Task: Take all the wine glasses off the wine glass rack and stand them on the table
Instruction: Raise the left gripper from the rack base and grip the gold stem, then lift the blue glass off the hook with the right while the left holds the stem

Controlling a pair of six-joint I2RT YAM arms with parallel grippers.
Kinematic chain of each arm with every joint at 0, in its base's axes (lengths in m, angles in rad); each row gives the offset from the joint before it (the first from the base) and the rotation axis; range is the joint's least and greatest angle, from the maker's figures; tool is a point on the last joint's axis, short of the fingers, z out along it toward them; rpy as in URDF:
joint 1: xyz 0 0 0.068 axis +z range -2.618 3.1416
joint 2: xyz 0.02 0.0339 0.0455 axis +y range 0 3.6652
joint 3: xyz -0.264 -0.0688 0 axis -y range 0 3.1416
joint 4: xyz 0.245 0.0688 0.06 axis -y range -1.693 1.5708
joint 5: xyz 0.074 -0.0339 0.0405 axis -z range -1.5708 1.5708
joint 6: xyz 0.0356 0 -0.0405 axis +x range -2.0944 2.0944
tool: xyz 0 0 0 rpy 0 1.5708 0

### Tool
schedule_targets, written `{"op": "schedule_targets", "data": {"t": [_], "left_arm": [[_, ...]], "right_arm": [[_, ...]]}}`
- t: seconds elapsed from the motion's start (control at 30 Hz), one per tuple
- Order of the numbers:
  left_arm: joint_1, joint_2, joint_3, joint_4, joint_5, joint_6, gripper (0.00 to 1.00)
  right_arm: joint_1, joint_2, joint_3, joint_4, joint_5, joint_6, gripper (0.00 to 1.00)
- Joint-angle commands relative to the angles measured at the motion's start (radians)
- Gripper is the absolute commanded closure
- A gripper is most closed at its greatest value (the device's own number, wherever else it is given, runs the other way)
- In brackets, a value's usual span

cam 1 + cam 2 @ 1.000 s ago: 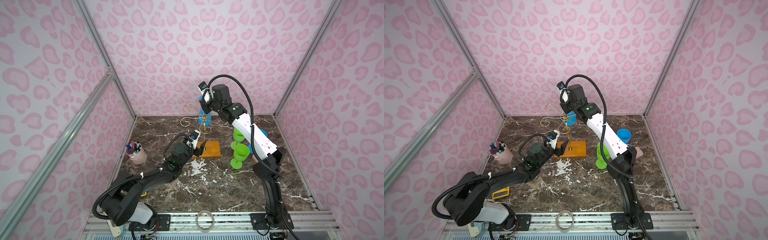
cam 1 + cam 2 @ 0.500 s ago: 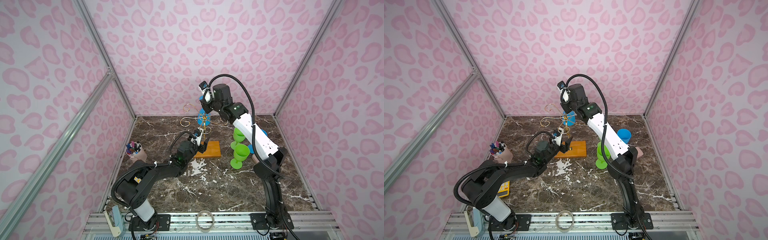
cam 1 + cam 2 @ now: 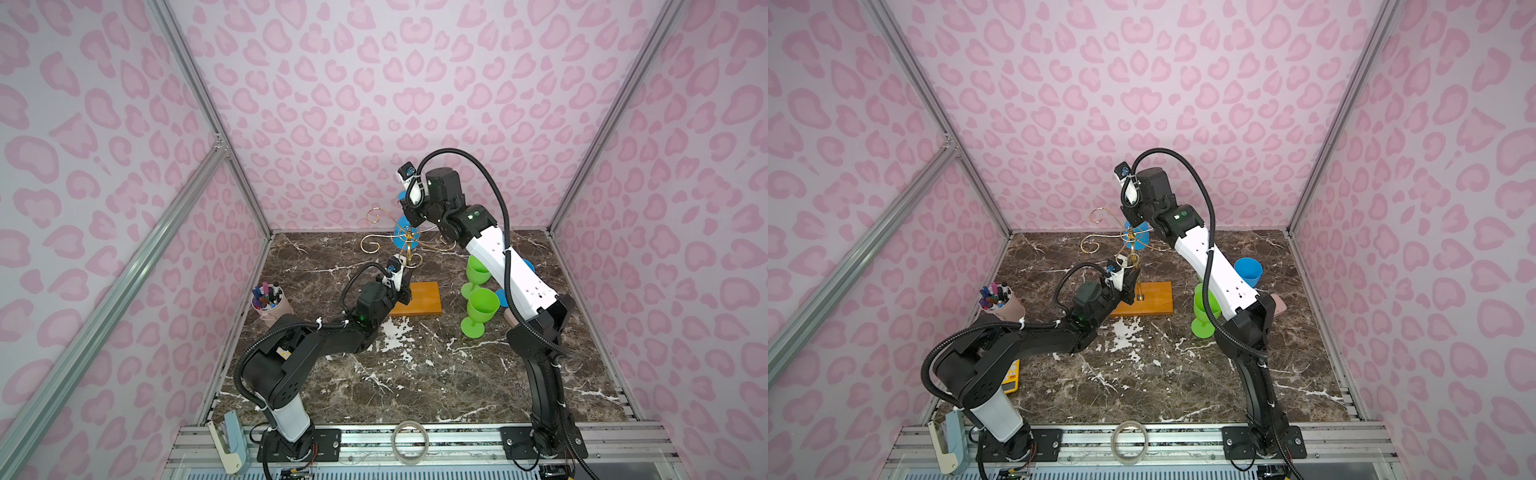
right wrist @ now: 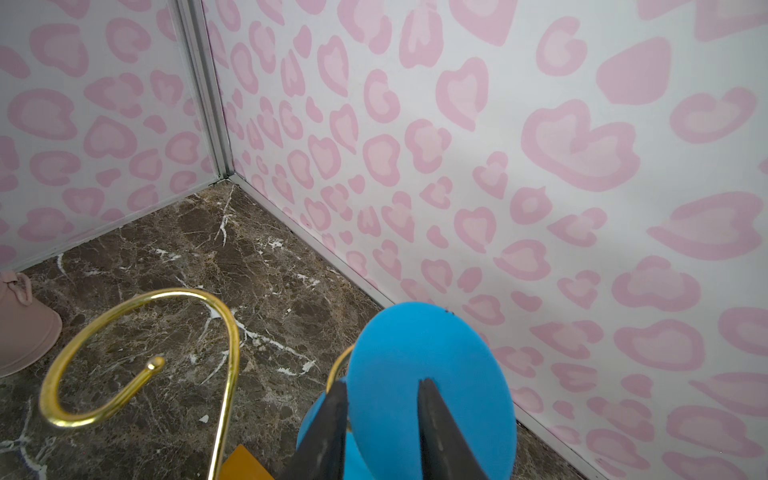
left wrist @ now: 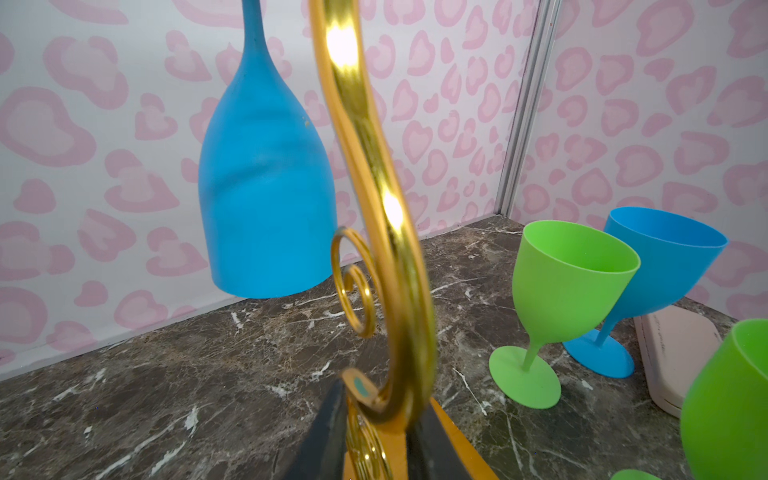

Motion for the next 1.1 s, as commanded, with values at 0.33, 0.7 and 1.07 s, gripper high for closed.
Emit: {"op": "schedule_targets", "data": {"t": [0.33, 0.7, 1.07], "left_arm": [[0.001, 0.026, 0.031, 0.052, -0.016, -0.016, 0.83], [0.000, 0.018, 0.025, 0.041, -0.042, -0.018, 0.88], [0.000, 0.009, 0.004, 0.039, -0.051, -0.021, 0.90]], "right_arm": [[0.001, -0.014, -0.004, -0.005, -0.011, -0.002, 0.70], [0.000, -0.038, -0.036, -0.005, -0.009, -0.001, 0.67], [-0.058, -0.167, -0.154, 0.048, -0.049, 0.108, 0.33]]}}
